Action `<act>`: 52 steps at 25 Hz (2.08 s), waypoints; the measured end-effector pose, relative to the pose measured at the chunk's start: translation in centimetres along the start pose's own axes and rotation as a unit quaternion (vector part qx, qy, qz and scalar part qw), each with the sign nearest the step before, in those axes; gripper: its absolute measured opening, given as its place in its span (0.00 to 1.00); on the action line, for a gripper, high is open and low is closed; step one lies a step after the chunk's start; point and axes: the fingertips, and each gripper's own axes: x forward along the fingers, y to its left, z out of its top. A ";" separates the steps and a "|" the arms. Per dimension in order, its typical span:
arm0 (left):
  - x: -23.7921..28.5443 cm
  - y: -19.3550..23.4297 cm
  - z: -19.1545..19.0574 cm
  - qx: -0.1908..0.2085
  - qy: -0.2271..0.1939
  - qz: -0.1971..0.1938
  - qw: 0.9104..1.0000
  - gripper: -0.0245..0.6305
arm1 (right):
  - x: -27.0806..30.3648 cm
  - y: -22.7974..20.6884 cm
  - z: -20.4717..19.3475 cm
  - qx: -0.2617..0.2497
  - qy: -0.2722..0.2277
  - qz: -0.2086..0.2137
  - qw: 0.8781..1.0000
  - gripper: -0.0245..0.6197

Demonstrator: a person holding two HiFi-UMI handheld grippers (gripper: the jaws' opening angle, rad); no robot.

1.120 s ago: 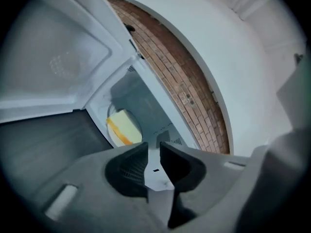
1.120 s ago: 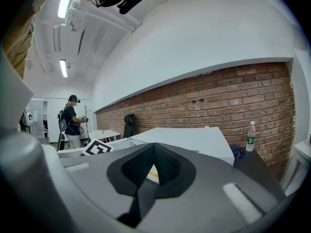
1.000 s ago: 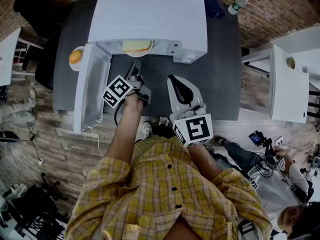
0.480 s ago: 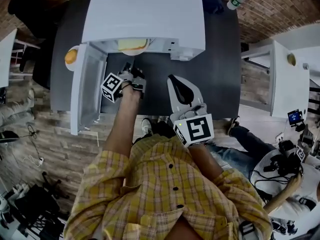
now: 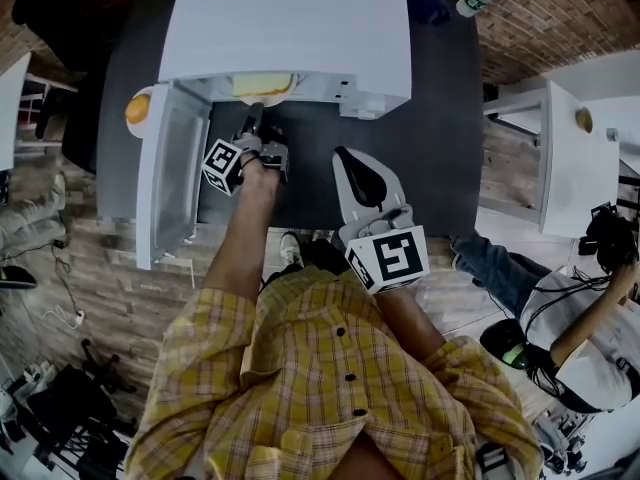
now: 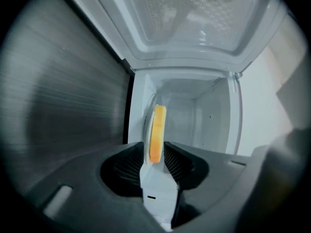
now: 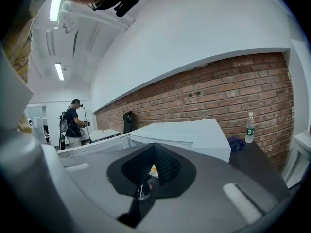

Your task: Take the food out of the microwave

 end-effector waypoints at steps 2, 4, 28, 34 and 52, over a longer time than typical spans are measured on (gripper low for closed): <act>0.2 0.4 0.1 0.001 -0.002 -0.001 1.000 0.23 | 0.1 0.1 -0.1 0.000 0.001 0.002 1.000 0.05; 0.2 0.6 0.1 0.004 -0.004 -0.004 1.000 0.23 | 0.1 0.3 -0.1 -0.003 0.003 0.005 1.000 0.05; 2.5 0.9 0.3 0.024 -0.020 -0.004 0.999 0.06 | 0.1 -0.9 -1.1 -0.004 0.018 -0.009 1.000 0.05; 2.2 0.9 0.3 0.039 -0.022 0.004 0.999 0.05 | 0.1 -0.9 -1.1 -0.004 0.018 -0.010 1.000 0.05; -0.3 -1.1 -0.2 0.030 -0.017 -0.007 0.999 0.05 | -0.6 -0.3 -1.4 -0.006 0.017 -0.022 1.000 0.05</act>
